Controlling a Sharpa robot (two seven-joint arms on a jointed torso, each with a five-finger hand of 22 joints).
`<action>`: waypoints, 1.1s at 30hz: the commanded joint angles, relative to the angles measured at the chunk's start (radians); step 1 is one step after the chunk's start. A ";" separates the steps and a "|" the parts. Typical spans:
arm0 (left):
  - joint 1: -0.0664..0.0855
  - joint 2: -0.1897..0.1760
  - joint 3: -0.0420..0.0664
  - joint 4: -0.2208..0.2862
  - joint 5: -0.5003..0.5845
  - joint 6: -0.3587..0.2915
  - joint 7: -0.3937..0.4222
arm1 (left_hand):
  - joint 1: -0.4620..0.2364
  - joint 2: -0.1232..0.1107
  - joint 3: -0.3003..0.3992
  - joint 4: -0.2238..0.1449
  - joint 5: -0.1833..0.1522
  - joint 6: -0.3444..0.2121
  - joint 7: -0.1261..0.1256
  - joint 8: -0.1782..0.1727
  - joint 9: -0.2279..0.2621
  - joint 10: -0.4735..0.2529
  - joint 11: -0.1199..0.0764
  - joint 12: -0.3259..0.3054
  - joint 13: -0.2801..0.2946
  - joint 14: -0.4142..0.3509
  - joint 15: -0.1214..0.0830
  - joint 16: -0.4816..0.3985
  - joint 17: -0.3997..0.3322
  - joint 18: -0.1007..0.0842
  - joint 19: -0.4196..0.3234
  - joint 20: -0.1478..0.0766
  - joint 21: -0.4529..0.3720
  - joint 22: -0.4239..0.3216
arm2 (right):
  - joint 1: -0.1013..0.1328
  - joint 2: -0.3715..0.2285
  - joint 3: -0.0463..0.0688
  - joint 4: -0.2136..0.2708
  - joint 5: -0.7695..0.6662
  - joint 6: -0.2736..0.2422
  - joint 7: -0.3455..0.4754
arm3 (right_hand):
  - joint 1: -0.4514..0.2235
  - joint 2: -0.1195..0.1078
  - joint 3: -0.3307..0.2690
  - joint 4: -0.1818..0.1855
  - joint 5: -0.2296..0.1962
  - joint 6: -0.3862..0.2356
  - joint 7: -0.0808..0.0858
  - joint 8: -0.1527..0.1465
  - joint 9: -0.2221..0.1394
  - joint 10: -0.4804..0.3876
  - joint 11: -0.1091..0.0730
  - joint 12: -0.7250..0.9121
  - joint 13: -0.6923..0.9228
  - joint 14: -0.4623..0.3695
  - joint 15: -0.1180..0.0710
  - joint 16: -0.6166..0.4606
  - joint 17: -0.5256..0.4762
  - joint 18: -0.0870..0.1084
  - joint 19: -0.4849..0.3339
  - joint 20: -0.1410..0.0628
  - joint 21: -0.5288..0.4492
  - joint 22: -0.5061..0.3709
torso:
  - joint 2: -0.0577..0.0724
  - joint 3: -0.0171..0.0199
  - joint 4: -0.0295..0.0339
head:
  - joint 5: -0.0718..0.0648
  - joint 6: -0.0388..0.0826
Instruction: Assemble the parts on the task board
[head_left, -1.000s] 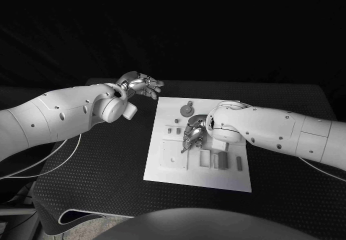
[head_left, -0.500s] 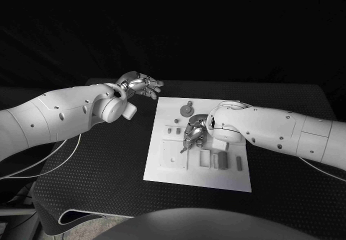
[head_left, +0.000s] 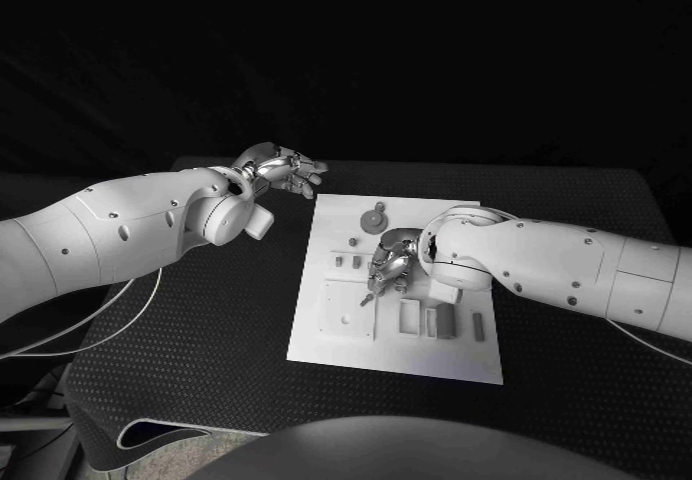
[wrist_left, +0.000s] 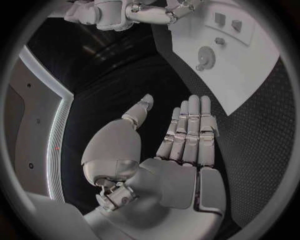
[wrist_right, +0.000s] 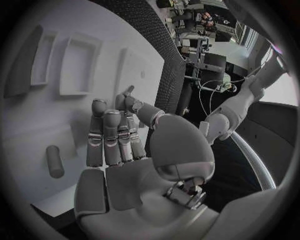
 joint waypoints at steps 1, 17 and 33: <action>0.002 0.000 0.001 0.002 0.005 0.014 0.007 | 0.000 -0.010 0.000 0.005 -0.002 -0.007 0.018 0.005 -0.002 -0.006 0.001 -0.004 0.000 0.004 0.000 -0.005 0.001 0.006 0.001 0.004 -0.007 -0.001 | -0.005 -0.025 0.000 0.031 -0.153 -0.109 0.161 | -0.022 -0.010 -0.012 0.001 0.002 -0.011 0.001 -0.007 0.003 -0.006 0.001 -0.003 0.001 -0.002 0.004 0.009 0.002 0.009 0.003 -0.002 0.008 0.021 | 0.000 0.0001 0.0009 | 0.002 0.000; 0.002 -0.009 0.000 0.005 0.005 0.013 0.010 | 0.001 -0.009 0.000 0.005 -0.002 -0.007 0.018 0.006 -0.002 -0.007 0.001 -0.004 0.000 0.005 0.000 -0.006 0.003 0.006 0.001 0.004 -0.006 -0.002 | -0.032 -0.086 0.000 0.068 -0.686 -0.281 0.493 | -0.058 -0.142 -0.082 0.005 0.001 -0.060 0.011 -0.038 0.010 0.048 -0.038 0.094 0.151 -0.003 -0.032 0.022 0.010 0.009 0.021 -0.011 0.017 0.019 | 0.000 0.0022 -0.0026 | 0.010 0.007; 0.002 -0.013 -0.001 0.006 0.005 0.016 0.011 | 0.001 -0.009 0.000 0.005 -0.003 -0.008 0.018 0.006 -0.002 -0.007 0.001 -0.004 0.001 0.005 0.000 -0.006 0.004 0.006 0.001 0.004 -0.006 -0.002 | -0.072 -0.079 -0.005 0.065 -0.854 -0.272 0.498 | -0.058 -0.174 -0.121 0.008 0.002 -0.061 -0.012 -0.056 0.038 -0.131 -0.065 0.496 0.846 -0.024 -0.058 0.117 0.054 0.009 0.019 -0.017 0.064 0.024 | 0.000 0.0006 -0.0008 | 0.009 0.006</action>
